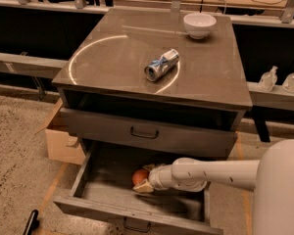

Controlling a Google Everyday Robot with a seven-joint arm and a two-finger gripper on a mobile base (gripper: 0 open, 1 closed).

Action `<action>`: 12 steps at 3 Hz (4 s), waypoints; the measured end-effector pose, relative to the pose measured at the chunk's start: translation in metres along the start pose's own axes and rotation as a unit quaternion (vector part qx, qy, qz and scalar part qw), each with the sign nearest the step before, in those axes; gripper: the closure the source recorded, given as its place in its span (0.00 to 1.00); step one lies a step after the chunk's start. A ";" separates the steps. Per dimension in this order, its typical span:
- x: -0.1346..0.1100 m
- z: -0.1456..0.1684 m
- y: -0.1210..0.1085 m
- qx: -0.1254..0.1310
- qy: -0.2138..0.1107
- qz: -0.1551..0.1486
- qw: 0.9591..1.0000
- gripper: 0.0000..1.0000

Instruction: Pick orange from middle drawer and place on counter

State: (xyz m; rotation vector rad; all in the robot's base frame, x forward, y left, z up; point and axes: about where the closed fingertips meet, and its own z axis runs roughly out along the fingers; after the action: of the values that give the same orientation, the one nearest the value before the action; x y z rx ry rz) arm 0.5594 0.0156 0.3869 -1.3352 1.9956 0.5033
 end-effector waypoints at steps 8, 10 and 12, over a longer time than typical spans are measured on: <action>-0.114 -0.314 0.041 0.021 -0.116 -0.061 0.991 1.00; -0.115 -0.317 0.059 -0.014 -0.118 -0.066 0.991 1.00; -0.188 -0.371 0.047 0.002 -0.146 -0.094 0.985 1.00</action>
Offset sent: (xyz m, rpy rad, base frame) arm -0.0186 -0.0040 0.0447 0.0682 -0.0373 0.0773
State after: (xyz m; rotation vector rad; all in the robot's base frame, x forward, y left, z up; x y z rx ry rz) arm 0.4445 -0.0803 0.7777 -1.3469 1.6140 0.5705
